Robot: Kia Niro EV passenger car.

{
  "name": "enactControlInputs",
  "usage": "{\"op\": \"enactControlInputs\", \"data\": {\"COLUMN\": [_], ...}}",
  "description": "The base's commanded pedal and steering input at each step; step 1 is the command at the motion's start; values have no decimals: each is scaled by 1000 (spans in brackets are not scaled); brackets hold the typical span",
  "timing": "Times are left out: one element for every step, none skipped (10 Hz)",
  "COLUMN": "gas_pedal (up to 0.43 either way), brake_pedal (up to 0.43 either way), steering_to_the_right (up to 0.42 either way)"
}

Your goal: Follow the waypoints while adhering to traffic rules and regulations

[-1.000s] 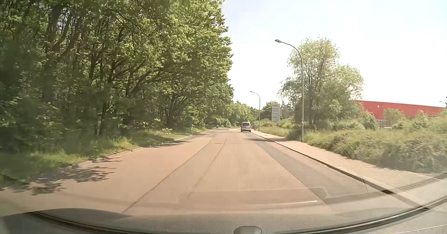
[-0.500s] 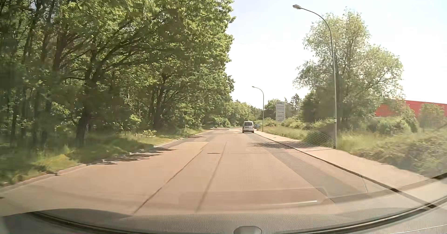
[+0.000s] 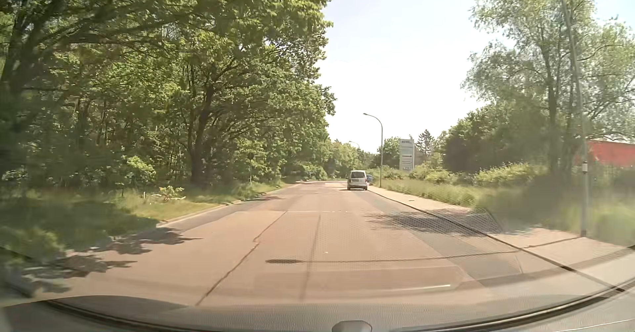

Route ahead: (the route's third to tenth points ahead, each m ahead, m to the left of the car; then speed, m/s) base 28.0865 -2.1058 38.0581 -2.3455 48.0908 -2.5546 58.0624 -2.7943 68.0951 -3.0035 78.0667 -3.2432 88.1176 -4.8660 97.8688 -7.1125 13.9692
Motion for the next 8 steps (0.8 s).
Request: {"op": "enactControlInputs", "data": {"gas_pedal": [98,98,98,98,98,98,98,98], "brake_pedal": [0,0,0,0,0,0,0,0], "steering_to_the_right": [1,1,1,1,1,1,1,1]}}
